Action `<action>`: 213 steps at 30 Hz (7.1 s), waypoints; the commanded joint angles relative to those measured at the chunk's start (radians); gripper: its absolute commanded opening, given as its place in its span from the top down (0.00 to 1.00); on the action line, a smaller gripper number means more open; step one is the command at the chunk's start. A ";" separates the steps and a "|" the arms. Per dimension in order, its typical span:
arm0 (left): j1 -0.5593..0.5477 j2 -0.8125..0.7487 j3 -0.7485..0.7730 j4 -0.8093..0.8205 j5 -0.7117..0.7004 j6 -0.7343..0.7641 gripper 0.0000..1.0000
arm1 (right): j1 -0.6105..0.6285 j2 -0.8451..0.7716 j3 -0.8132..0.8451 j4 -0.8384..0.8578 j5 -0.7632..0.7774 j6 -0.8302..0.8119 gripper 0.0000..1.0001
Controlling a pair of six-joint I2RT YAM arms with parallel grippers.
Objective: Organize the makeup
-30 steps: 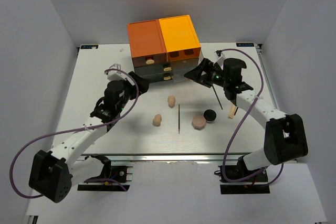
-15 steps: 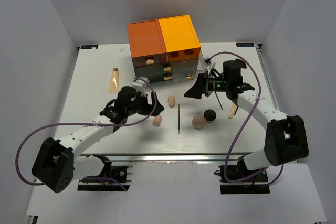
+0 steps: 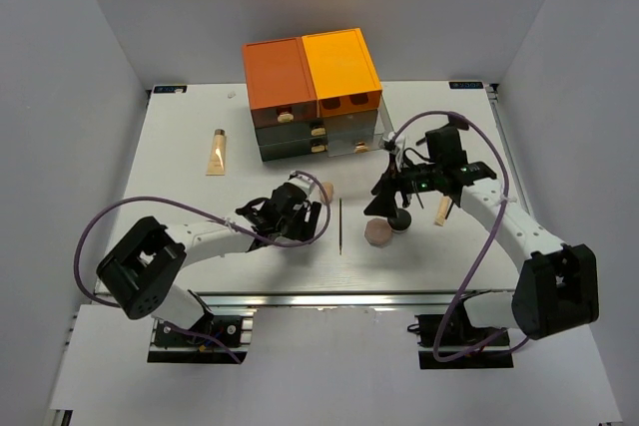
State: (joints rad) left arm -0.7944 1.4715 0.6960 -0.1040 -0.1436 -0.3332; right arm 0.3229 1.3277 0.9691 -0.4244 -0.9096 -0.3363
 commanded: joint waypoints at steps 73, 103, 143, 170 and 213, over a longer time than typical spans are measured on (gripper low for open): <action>0.101 -0.853 -0.191 -0.035 -0.455 -0.705 0.22 | 0.479 0.355 -0.066 0.791 1.210 0.329 0.25; 0.101 -0.797 -0.176 -0.037 -0.435 -0.688 0.20 | 0.532 0.496 -0.026 0.848 1.148 0.306 0.79; 0.118 -0.464 -0.073 0.279 -0.284 -0.612 0.07 | 0.171 0.185 0.384 0.369 0.643 -0.001 0.79; 0.124 -0.501 -0.121 0.286 -0.290 -0.633 0.07 | 0.034 0.196 0.521 -0.570 0.071 -1.107 1.00; 0.132 -0.497 -0.142 0.288 -0.291 -0.636 0.05 | 0.105 0.505 0.513 0.521 0.767 -0.343 1.00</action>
State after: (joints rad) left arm -0.6693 0.9745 0.5507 0.1658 -0.4385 -0.9703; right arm 0.4244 1.8416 1.4631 -0.0185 -0.1936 -0.7116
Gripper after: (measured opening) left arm 0.942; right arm 0.004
